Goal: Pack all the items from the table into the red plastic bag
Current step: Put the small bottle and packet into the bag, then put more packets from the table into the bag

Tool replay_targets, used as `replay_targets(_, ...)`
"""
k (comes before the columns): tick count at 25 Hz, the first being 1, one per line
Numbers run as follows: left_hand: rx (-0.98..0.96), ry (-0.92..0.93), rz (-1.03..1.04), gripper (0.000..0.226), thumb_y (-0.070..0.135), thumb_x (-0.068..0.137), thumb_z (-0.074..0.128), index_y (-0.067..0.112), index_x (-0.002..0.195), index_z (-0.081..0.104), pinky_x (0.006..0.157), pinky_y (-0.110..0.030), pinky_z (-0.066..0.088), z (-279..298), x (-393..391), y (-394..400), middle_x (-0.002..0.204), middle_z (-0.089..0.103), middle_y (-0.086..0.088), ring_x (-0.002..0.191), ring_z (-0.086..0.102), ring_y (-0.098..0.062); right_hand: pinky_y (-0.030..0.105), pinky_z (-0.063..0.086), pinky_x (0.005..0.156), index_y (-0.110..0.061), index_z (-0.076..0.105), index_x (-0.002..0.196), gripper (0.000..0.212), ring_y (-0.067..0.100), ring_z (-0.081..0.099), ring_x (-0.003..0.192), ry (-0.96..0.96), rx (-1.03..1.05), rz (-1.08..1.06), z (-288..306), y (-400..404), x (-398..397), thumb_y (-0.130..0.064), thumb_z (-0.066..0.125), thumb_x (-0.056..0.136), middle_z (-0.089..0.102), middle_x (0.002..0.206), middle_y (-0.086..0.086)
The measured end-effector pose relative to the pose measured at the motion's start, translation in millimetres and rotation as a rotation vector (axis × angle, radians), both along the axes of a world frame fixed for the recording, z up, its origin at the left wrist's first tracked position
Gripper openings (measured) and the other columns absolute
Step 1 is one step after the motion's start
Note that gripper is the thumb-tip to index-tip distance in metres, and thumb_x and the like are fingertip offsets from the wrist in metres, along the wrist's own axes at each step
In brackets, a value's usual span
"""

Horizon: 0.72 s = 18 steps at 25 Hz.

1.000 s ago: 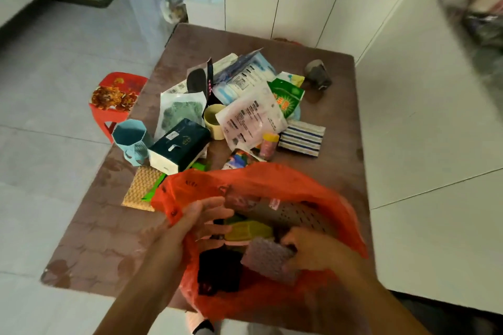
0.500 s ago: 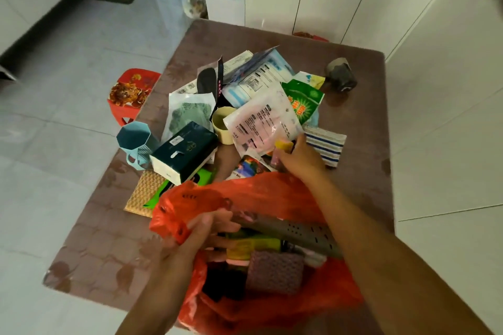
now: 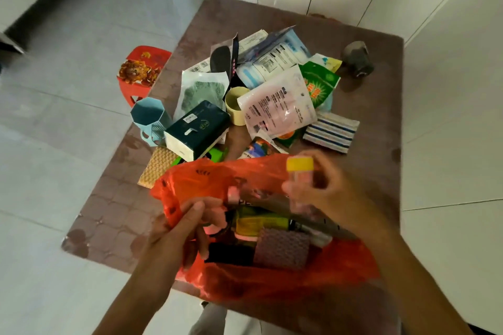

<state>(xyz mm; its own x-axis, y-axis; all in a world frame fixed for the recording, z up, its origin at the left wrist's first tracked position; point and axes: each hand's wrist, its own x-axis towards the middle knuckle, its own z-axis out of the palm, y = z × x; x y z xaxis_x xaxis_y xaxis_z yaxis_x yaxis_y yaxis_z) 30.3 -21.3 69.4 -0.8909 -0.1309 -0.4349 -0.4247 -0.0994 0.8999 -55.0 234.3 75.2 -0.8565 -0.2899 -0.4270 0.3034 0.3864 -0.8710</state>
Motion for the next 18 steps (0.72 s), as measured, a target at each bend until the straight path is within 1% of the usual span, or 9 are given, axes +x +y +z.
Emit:
replay_targets(2,-0.001,0.001,-0.006,0.028,0.022,0.095,0.051,0.021,0.086,0.077,0.042,-0.023,0.042,3.0,0.7,-5.2,0.078,0.072,-0.011,0.043,0.050,-0.017,0.028,0.053,0.082,-0.043,0.054,0.117,0.059,0.004,0.064,0.101,-0.060,0.207,0.280,-15.0,-24.2,50.9,-0.059,0.078,0.066,0.066,0.110,-0.018)
replay_targets(4,0.021,0.033,-0.040,0.025,0.023,0.091,0.052,0.020,0.085,0.077,0.043,-0.022,0.045,8.4,-2.0,-8.3,0.076,0.071,-0.012,0.044,0.050,-0.018,0.038,0.047,0.100,-0.042,0.041,0.134,0.078,0.013,0.054,0.122,0.003,0.485,0.325,-48.9,-54.1,73.7,-0.069,0.069,0.067,0.057,0.132,-0.014)
replay_targets(6,0.037,0.058,-0.094,0.026,0.021,0.091,0.051,0.020,0.083,0.076,0.040,-0.021,0.043,14.2,-3.6,-10.3,0.067,0.069,-0.008,0.042,0.049,-0.014,0.043,0.045,0.102,-0.036,0.027,0.145,0.082,0.024,0.049,0.129,0.060,0.728,0.329,-77.6,-79.6,72.9,-0.068,0.059,0.076,0.049,0.143,-0.003)
replay_targets(8,0.032,0.066,-0.136,0.026,0.015,0.092,0.051,0.019,0.083,0.076,0.038,-0.020,0.038,17.2,-4.9,-13.6,0.054,0.063,-0.005,0.039,0.044,-0.011,0.039,0.052,0.089,-0.027,0.043,0.137,0.059,0.024,0.060,0.114,0.207,0.834,0.207,-77.1,-93.7,73.3,-0.057,0.052,0.087,0.060,0.128,0.003)
replay_targets(10,0.037,0.076,-0.173,0.023,0.017,0.090,0.052,0.019,0.086,0.075,0.039,-0.021,0.036,18.9,-8.8,-16.5,0.053,0.062,-0.006,0.039,0.044,-0.012,0.030,0.055,0.065,-0.027,0.064,0.099,0.025,0.014,0.067,0.079,0.473,0.740,-0.008,-52.5,-92.5,76.7,-0.046,0.052,0.090,0.070,0.090,-0.004)
replay_targets(11,0.046,0.083,-0.181,0.023,0.022,0.089,0.052,0.020,0.087,0.075,0.040,-0.022,0.036,19.4,-11.3,-18.4,0.059,0.065,-0.007,0.040,0.044,-0.014,0.025,0.051,0.057,-0.027,0.066,0.086,0.019,0.009,0.063,0.066,0.552,0.667,-0.104,-37.1,-89.1,68.4,-0.042,0.054,0.090,0.068,0.077,-0.007)
replay_targets(13,0.058,0.082,-0.188,0.032,0.032,0.092,0.045,0.023,0.090,0.075,0.041,-0.023,0.035,19.4,-14.1,-18.4,0.070,0.068,-0.009,0.044,0.044,-0.019,0.017,0.041,0.053,-0.025,0.066,0.084,0.015,0.006,0.057,0.062,0.609,0.580,-0.227,-19.3,-77.4,23.4,-0.033,0.056,0.093,0.065,0.073,-0.010)
replay_targets(15,0.082,0.047,-0.185,0.042,0.039,0.093,0.037,0.023,0.091,0.075,0.039,-0.020,0.034,14.8,-15.7,-13.2,0.072,0.069,-0.009,0.044,0.045,-0.021,0.019,0.040,0.057,-0.021,0.067,0.093,0.014,0.010,0.057,0.070,0.510,0.660,-0.234,-32.6,-67.3,-43.5,-0.029,0.056,0.093,0.066,0.084,-0.006)
replay_targets(18,0.090,0.013,-0.156,0.046,0.042,0.089,0.037,0.018,0.091,0.076,0.037,-0.019,0.034,4.3,-17.3,-5.9,0.073,0.071,-0.015,0.041,0.047,-0.022,0.032,0.047,0.077,-0.017,0.061,0.117,0.031,0.021,0.059,0.096,0.033,0.689,-0.122,-103.9,-59.6,-120.8,-0.032,0.060,0.090,0.065,0.118,0.007)
